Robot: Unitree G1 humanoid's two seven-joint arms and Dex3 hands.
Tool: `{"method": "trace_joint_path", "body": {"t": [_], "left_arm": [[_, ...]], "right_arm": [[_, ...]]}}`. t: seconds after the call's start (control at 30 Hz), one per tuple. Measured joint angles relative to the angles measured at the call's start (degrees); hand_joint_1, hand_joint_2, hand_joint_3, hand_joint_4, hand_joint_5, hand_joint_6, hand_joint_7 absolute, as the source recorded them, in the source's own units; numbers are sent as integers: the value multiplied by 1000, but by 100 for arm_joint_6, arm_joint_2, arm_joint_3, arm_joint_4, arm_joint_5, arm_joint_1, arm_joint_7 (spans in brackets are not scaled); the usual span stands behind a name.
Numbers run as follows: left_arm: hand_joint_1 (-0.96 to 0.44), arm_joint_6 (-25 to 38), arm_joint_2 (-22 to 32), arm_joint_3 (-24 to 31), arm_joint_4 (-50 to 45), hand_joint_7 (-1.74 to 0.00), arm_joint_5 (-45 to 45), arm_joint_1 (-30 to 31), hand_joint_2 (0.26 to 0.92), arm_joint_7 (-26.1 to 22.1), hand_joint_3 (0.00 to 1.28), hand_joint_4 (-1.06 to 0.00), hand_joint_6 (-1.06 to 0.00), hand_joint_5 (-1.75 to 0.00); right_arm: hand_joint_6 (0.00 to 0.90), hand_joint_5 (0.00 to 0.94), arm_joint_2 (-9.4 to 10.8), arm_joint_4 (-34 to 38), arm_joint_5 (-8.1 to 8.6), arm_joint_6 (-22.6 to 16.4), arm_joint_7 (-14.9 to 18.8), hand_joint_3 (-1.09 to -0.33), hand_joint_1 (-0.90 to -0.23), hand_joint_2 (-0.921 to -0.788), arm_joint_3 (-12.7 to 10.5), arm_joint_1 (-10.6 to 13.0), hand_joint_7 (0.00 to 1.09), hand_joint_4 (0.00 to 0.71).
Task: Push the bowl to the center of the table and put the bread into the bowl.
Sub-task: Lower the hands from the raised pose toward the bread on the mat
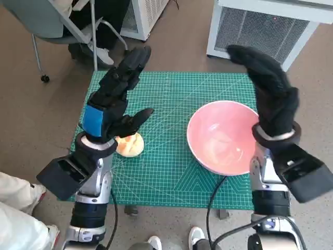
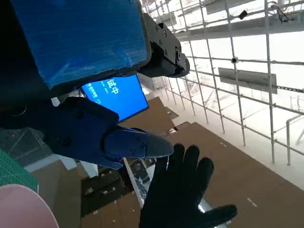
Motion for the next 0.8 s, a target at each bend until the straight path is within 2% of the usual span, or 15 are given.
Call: {"method": "trace_joint_path", "body": {"t": [0.1, 0.27, 0.4, 0.57, 0.8], "left_arm": [[-480, -1, 2, 7, -3, -11, 0, 30, 921, 0, 215, -342, -464, -2], [-479, -13, 9, 31, -2, -11, 0, 34, 921, 0, 215, -342, -464, -1], [-483, -16, 12, 57, -3, -10, 0, 35, 921, 2, 215, -342, -464, -1], [-487, -16, 10, 60, -3, -10, 0, 51, 921, 10, 215, -342, -464, -1], [-492, 15, 11, 58, -12, -10, 1, 92, 921, 11, 215, -342, -467, -1]], "right_arm": [[-1, 6, -53, 55, -77, -83, -158, -868, -533, -921, -133, 80, 604, 220], [-1, 13, -273, 501, -407, -322, -529, -853, -533, -921, -431, 178, 622, 231], [-1, 14, -467, 895, -554, -450, -775, -849, -534, -921, -612, 274, 623, 233], [-1, 14, -667, 1384, -642, -522, -1022, -853, -534, -921, -784, 419, 615, 234], [-1, 11, -741, 1951, -648, -533, -1285, -881, -516, -921, -936, 571, 583, 229]]}}
